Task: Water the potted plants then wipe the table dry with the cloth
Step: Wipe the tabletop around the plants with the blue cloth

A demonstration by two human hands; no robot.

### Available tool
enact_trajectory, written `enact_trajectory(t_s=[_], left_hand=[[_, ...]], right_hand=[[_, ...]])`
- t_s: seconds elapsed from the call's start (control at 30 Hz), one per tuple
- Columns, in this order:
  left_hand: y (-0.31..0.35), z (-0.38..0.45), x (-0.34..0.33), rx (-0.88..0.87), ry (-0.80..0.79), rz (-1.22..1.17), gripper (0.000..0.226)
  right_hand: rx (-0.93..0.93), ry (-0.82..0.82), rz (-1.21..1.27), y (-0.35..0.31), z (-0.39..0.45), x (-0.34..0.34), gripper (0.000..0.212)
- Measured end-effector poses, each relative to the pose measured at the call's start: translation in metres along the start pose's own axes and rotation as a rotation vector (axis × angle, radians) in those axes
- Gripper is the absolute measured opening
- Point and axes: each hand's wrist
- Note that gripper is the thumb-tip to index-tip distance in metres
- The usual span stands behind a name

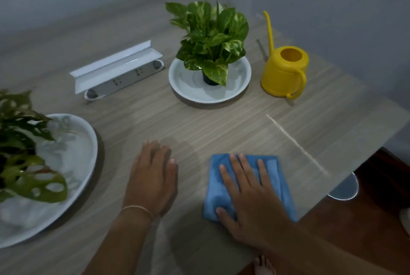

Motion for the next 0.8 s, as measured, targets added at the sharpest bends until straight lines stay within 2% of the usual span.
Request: enact_trajectory(t_s=[0.17, 0.33, 0.63, 0.8], left_hand=[[-0.037, -0.039, -0.006, 0.074, 0.053, 0.081, 0.054], [-0.038, -0.048, -0.017, 0.129, 0.138, 0.116, 0.054], [-0.044, -0.048, -0.015, 0.163, 0.119, 0.099, 0.051], [-0.046, -0.045, -0.014, 0.151, 0.161, 0.066, 0.051]], right_hand=[[0.16, -0.02, 0.032, -0.03, 0.051, -0.008, 0.089], [0.268, -0.045, 0.026, -0.037, 0.122, -0.017, 0.09], [0.289, -0.085, 0.058, -0.064, 0.25, -0.027, 0.092], [0.294, -0.098, 0.053, -0.073, 0.296, -0.033, 0.094]])
Point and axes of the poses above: each hand's wrist, its own z-axis towards the middle knuckle, its own x-axis out of the back of the hand, y = z × x
